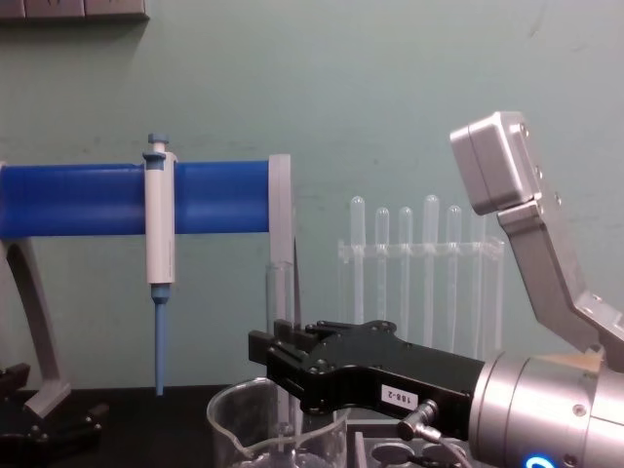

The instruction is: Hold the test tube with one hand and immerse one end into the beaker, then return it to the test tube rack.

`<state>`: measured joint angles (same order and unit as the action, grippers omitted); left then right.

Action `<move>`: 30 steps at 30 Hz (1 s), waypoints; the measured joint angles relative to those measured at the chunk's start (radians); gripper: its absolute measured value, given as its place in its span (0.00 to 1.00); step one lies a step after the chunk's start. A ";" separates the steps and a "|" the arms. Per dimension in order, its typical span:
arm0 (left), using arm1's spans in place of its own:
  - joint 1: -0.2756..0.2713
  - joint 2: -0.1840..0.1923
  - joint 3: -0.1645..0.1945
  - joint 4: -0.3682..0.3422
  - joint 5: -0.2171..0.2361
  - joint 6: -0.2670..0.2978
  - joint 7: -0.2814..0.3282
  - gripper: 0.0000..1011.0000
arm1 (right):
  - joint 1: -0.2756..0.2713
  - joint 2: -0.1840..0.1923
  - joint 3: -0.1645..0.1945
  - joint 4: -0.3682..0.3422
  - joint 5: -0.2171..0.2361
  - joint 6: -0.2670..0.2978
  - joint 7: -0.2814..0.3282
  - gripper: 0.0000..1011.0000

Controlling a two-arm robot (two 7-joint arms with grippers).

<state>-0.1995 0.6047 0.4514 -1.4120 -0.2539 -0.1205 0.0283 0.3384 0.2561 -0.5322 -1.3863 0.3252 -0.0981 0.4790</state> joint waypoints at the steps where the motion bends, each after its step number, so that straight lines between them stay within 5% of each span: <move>1: 0.000 0.000 0.000 0.000 0.000 0.000 0.000 0.99 | 0.000 0.000 0.000 0.000 0.000 0.000 0.000 0.22; 30: 0.000 0.000 0.000 0.000 0.000 0.000 0.000 0.99 | 0.000 0.000 0.000 0.000 0.001 0.000 0.000 0.22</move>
<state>-0.1995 0.6047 0.4514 -1.4120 -0.2539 -0.1205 0.0283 0.3384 0.2561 -0.5323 -1.3866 0.3259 -0.0979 0.4790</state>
